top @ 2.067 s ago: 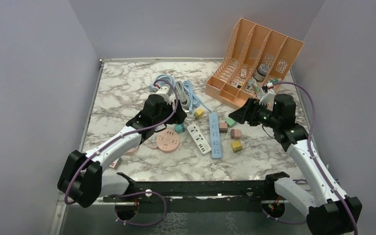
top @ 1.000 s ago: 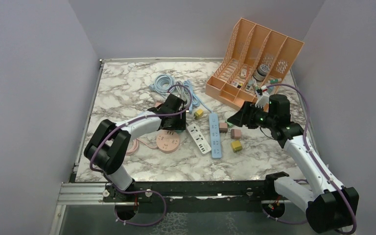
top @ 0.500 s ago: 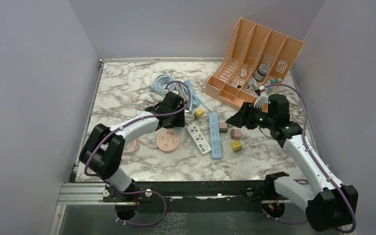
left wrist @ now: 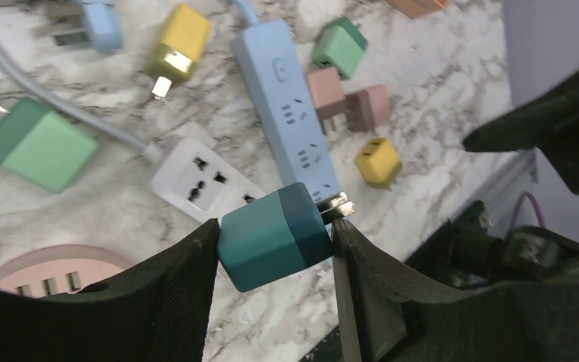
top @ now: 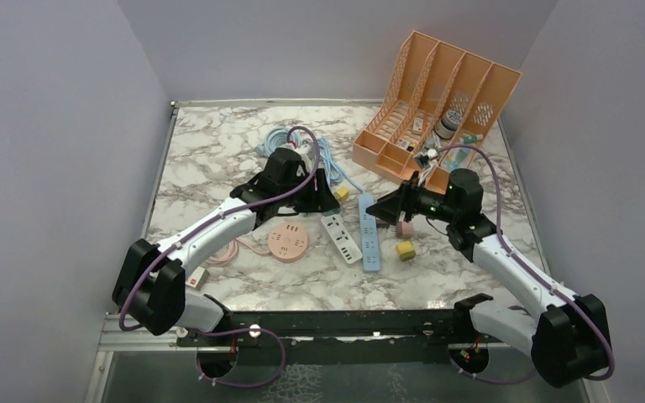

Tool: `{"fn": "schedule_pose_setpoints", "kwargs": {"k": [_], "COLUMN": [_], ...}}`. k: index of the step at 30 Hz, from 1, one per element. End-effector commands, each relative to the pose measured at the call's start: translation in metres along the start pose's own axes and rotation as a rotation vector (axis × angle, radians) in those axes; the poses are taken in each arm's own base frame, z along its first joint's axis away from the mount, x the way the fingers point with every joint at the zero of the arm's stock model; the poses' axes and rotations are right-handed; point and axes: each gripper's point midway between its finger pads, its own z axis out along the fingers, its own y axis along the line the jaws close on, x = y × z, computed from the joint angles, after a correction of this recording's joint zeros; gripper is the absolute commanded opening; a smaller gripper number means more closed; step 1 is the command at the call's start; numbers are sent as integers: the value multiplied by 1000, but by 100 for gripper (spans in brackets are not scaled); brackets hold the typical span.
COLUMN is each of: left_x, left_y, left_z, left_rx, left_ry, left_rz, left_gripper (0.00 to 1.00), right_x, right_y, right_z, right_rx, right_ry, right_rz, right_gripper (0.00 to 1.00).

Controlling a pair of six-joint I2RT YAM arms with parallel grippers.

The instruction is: Insert the plug

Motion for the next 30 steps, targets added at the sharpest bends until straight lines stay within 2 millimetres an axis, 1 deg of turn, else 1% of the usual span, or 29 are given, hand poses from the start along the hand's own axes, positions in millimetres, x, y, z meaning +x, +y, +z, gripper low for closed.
{"fn": "schedule_pose_setpoints", "kwargs": {"k": [1,6,10,11,14,16,19,20,23,25,27,29,30], "left_x": [1,0,2,2,4,6,8,9,12,13,12,9,5], "left_y": [-57,-77,-87,-88,-93,-94,-94,-94,-95,-95,-96,-97,-97], "left_z": [-21,-33,-37,-37,-39,-40,-41,-41,-41,-41,-42,-44,-45], "left_rx": [270,368,430,440,473,482,488,489,496,499,500,497,496], "left_ry": [55,59,74,76,86,95,107,112,126,136,131,110,88], "left_rz": [-3,-19,-44,-50,-61,-67,-73,-74,-84,-92,-92,-89,-84], "left_gripper": [48,48,48,48,48,48,48,48,48,50,57,69,73], "right_x": [-13,8,20,21,20,17,13,13,12,14,14,12,11], "right_y": [29,40,52,54,50,48,46,46,44,45,46,49,51], "right_z": [22,31,36,38,46,50,54,54,55,55,55,53,52], "right_rx": [-169,-315,-397,-400,-374,-366,-351,-347,-343,-355,-358,-359,-363], "right_ry": [-64,18,79,88,86,89,78,74,65,69,69,57,48], "right_rz": [-231,-303,-309,-313,-320,-321,-334,-342,-354,-352,-344,-330,-320], "right_gripper": [74,76,76,76,74,71,63,59,47,35,23,17,15]}}
